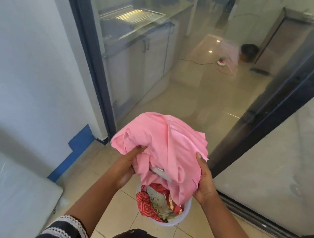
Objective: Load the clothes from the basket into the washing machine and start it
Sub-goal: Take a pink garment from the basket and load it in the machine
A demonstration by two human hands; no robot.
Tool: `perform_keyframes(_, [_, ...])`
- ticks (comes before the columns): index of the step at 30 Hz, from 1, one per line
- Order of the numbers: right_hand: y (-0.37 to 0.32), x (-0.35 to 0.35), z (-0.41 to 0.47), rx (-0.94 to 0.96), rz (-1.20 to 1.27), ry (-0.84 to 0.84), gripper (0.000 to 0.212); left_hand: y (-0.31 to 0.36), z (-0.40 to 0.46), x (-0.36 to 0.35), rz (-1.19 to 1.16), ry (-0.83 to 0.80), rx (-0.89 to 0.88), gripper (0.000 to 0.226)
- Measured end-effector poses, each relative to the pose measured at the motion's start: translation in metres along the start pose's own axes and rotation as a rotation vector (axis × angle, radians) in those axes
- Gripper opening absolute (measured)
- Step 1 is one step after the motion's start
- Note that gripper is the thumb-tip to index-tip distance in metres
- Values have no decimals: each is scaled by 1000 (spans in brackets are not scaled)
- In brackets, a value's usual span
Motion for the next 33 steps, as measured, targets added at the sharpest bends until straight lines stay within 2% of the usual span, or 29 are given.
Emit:
perform_keyframes(3, [-3, 7, 17, -42, -74, 41, 105, 2, -8, 21, 50, 80, -35, 98])
perform_keyframes(4, [0, 6, 24, -72, -92, 44, 105, 1, -12, 29, 31, 120, -55, 103])
perform_keyframes(9, [28, -21, 53, -222, -140, -34, 103, 16, -36, 78, 88, 349, -148, 90])
perform_keyframes(13, [53, -44, 75, -296, -247, -51, 98, 32, -57, 124, 214, 338, -147, 59])
perform_keyframes(20, [85, -94, 120, -321, -467, -45, 75, 42, -97, 194, 198, 322, -16, 67])
perform_keyframes(23, [109, -126, 134, -345, -511, -69, 69, 53, -111, 225, 169, 364, -59, 69])
perform_keyframes(28, [165, -209, 154, -305, -605, -163, 64, 86, -141, 305, 104, 528, -143, 90])
perform_keyframes(31, [207, -263, 166, -287, -664, -194, 68, 110, -162, 362, 89, 592, -204, 84])
perform_keyframes(33, [232, -295, 173, -287, -692, -214, 80, 128, -174, 392, 102, 628, -269, 80])
Point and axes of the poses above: each hand's wrist, its own z-axis towards the middle knuckle, its own x-axis out of the back of the hand, y = z × x, the point moved 6 cm from there along z, towards the middle knuckle, and after that the axes turned 15 degrees about -x, right-handed, at the moved point
